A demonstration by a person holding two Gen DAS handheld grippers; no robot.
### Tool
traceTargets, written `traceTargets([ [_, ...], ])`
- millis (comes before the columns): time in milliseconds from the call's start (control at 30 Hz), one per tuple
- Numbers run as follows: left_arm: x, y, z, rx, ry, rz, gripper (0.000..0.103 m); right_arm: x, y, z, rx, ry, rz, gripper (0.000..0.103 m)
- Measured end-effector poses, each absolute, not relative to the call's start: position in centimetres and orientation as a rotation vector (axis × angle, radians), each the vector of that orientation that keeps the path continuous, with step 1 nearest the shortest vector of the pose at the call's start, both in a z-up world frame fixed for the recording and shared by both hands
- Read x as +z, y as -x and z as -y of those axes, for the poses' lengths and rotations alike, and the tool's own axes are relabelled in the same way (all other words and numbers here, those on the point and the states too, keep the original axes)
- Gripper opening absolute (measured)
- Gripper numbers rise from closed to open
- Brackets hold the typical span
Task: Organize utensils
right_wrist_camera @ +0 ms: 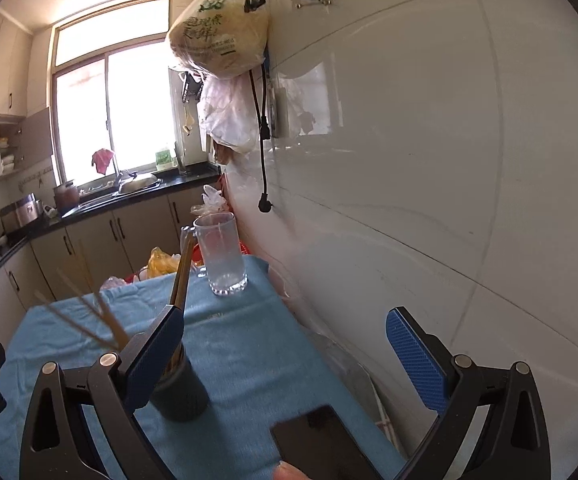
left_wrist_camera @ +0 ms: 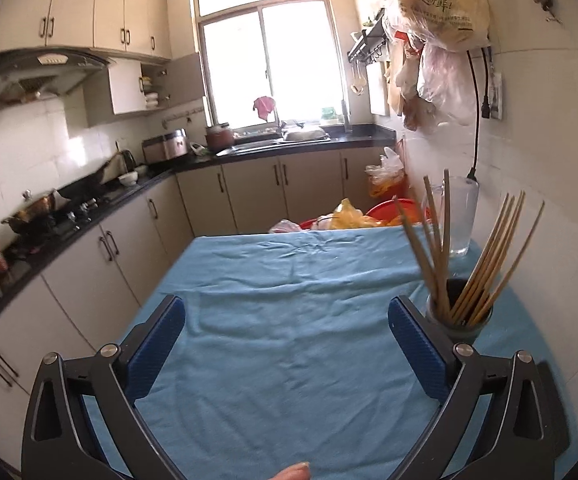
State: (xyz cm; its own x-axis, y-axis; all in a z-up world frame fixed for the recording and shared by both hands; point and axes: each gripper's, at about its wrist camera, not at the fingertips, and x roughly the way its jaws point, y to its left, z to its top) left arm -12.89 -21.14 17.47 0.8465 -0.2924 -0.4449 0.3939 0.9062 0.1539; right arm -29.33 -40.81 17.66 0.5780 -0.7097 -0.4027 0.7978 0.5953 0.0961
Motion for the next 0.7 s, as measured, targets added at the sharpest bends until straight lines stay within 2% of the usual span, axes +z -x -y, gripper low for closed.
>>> traceTargets([
  [400, 14.8, 20.2, 14.4, -0.34, -0.364, -0.424, 0.101, 14.9, 34.6, 32.2, -0.837, -0.257, -0.37, 0.103],
  [700, 13.4, 22.2, 9.2, -0.34, -0.278, -0.476, 0.101, 12.7, 36.7, 27.3, -0.826, -0.232, -0.376, 0.103],
])
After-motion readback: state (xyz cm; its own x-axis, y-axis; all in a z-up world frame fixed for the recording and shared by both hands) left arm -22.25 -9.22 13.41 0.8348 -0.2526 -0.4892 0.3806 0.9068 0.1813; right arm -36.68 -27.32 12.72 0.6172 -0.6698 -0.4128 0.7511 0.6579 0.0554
